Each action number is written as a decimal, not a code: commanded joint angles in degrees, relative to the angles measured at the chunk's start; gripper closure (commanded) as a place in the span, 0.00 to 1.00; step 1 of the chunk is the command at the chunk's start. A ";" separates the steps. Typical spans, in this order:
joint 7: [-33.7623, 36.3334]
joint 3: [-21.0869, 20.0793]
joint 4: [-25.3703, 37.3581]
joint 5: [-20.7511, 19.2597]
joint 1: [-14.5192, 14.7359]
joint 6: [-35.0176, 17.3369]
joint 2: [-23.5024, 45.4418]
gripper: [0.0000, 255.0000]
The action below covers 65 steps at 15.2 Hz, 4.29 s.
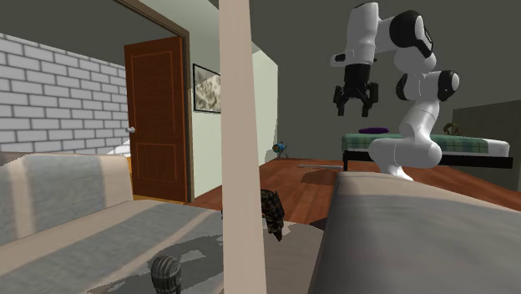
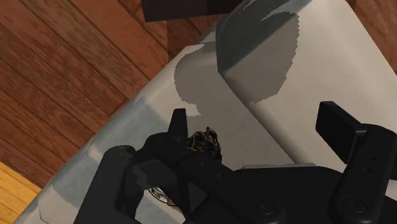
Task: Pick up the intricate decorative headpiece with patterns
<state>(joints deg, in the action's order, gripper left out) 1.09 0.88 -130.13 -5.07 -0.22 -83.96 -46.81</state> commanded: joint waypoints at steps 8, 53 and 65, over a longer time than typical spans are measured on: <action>-2.15 3.54 -0.63 -2.97 -1.37 -10.79 10.76 0.00; -11.63 12.31 31.44 -0.52 -8.62 -38.01 72.00 1.00; -12.23 12.51 34.50 -0.78 -8.42 -32.27 69.24 1.00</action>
<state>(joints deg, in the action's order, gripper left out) -11.08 13.38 -96.10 -5.84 -8.67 -116.90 22.67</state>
